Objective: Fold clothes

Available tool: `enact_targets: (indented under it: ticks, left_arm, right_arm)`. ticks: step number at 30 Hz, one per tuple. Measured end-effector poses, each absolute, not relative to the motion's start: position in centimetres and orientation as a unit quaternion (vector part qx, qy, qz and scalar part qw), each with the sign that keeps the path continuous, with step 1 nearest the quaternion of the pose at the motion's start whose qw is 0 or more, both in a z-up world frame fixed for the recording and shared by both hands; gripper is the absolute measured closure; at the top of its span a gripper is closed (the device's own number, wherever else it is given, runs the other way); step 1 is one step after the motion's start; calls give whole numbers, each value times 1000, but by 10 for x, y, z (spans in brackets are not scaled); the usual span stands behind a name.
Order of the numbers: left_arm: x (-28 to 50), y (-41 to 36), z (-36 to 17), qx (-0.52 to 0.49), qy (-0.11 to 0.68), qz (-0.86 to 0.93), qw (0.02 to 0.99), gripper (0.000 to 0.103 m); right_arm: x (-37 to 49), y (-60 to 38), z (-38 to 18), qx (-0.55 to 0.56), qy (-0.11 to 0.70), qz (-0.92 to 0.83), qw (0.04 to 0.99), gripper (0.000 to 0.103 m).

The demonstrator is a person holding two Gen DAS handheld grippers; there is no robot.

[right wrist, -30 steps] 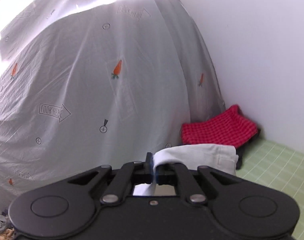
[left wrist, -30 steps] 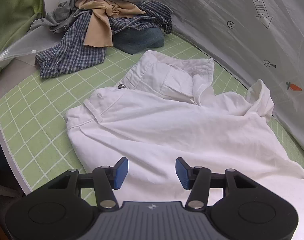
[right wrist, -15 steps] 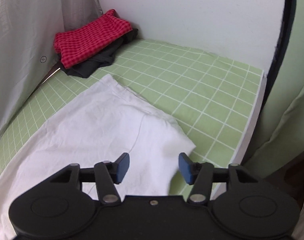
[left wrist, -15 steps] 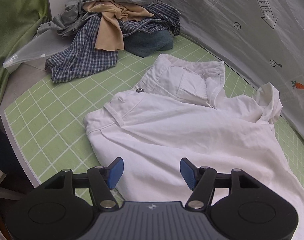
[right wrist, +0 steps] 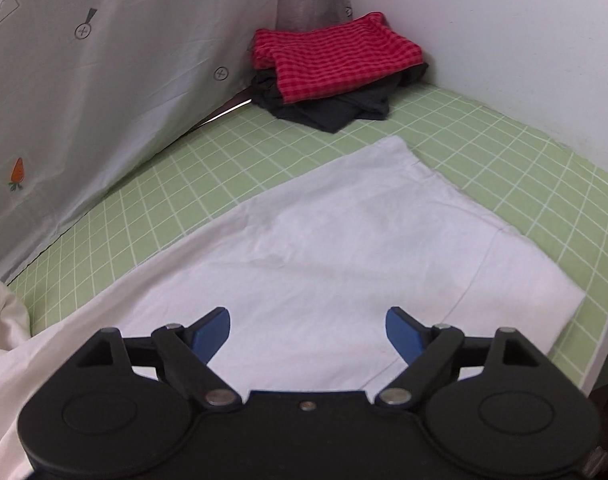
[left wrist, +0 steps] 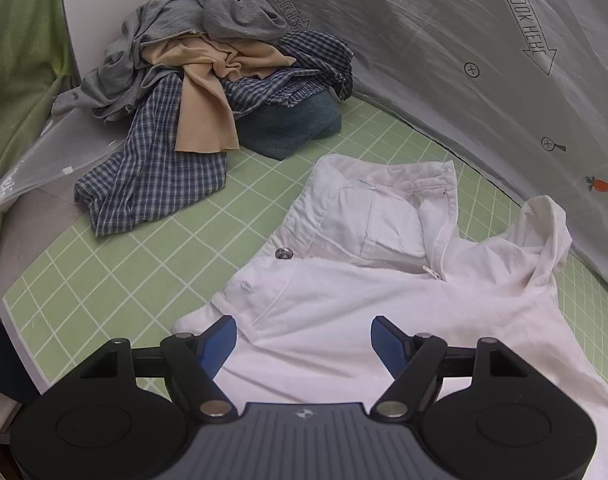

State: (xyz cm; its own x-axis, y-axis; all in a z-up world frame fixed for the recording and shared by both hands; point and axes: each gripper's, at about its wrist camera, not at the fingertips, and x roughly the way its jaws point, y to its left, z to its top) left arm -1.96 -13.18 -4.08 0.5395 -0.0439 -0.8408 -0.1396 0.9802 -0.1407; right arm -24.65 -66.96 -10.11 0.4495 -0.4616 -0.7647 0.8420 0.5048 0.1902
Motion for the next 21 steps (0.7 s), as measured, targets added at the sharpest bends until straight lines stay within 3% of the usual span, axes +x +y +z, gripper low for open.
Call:
enact_targets:
  ticks: [14,21]
  left_arm:
    - [130,-118,-87,-88,514,4,853,25]
    - [164,-109,-120,-108,539,-21,835,25]
  right_arm:
    - [-55,-595,-108,230,365,-300,851,14]
    - [40,-553,-129,215,398,-229,862,14]
